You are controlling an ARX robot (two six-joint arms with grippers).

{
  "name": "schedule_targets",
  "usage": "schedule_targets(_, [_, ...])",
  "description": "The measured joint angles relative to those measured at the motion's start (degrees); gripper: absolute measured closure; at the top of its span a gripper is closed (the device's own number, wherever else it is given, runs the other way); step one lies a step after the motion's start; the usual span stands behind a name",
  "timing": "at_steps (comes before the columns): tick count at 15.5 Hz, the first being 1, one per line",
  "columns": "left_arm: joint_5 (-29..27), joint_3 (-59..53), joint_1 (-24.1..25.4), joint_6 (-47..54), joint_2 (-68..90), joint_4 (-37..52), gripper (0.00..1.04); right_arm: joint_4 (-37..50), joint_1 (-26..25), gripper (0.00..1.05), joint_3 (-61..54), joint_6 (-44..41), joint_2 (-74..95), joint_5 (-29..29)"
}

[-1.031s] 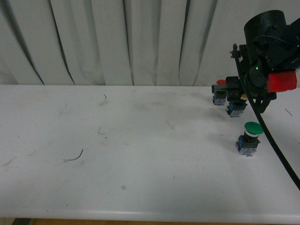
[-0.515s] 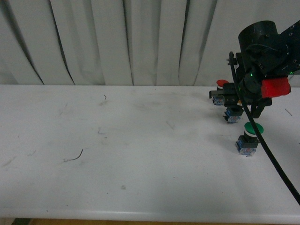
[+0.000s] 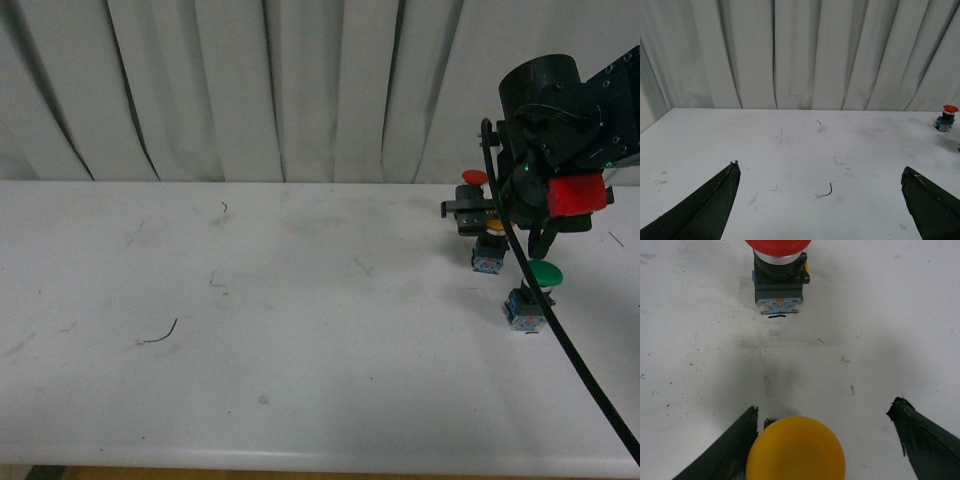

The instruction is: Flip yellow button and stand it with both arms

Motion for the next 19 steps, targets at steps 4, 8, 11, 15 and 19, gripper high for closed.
schedule_targets(4, [0.00, 0.00, 0.00, 0.00, 0.00, 0.00, 0.07, 4.11, -0.17, 0.06, -1.36, -0.09, -1.36, -0.13])
schedule_targets(8, [0.00, 0.00, 0.00, 0.00, 0.00, 0.00, 0.07, 12.85, -1.18, 0.06, -9.62, -0.61, -10.86, -3.28])
schedule_targets(11, [-0.02, 0.00, 0.00, 0.00, 0.00, 0.00, 0.07, 22.97, -2.05, 0.06, -20.63, -1.36, -22.32, -7.69])
schedule_targets(15, [-0.02, 0.00, 0.00, 0.00, 0.00, 0.00, 0.07, 35.98, -3.58, 0.06, -40.13, -2.16, -42.36, -15.98])
schedule_targets(19, [-0.02, 0.00, 0.00, 0.00, 0.00, 0.00, 0.07, 40.00, -5.44, 0.26, -60.13, -4.81, -65.68, -12.50])
